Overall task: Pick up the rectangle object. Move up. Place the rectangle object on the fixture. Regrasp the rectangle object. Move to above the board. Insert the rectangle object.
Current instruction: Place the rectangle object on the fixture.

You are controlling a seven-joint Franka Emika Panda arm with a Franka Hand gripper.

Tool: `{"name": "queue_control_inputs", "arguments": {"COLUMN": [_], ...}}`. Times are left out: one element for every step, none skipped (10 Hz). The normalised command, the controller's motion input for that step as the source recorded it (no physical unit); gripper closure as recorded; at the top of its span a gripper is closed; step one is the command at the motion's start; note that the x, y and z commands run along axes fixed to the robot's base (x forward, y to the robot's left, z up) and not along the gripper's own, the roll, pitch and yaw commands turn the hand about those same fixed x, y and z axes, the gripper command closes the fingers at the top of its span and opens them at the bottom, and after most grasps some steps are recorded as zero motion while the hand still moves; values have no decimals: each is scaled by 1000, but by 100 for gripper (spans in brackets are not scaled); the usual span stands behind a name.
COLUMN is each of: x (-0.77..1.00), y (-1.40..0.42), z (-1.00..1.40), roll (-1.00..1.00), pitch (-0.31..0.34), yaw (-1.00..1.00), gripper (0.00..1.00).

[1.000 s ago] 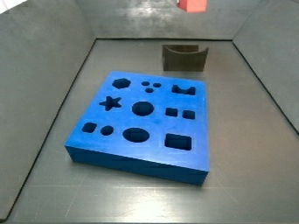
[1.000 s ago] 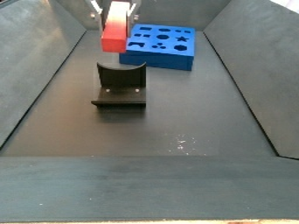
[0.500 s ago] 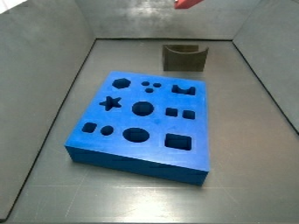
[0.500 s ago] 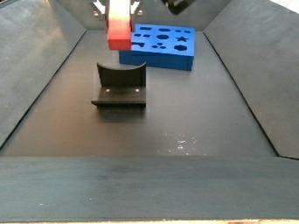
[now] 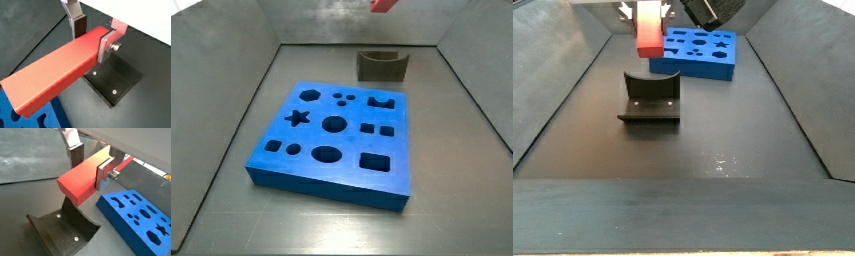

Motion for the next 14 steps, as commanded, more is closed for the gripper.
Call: {"name": "queue_control_inputs", "arguments": {"x": [131, 138, 156, 167, 188, 202, 219, 235, 265, 247, 212, 157, 115, 81], "y": [89, 94, 97, 102, 112, 119, 125, 133, 146, 112, 89, 81, 78, 89], "z": [-1000, -1000, -1000, -1000, -1000, -1000, -1000, -1000, -1000, -837, -658, -437, -285, -239], "roll": [-1000, -1000, -1000, -1000, -969, -822, -675, -522, -326, -223, -183, -172, -169, -138], "pitch": [-35, -21, 1, 7, 17, 22, 26, 33, 44, 50, 52, 51, 51, 36], "yaw": [-165, -155, -144, -141, -137, -122, -111, -99, -95, -92, -92, -101, -105, -97], "gripper": [100, 100, 100, 100, 100, 100, 100, 100, 100, 100, 100, 100, 100, 100]}}
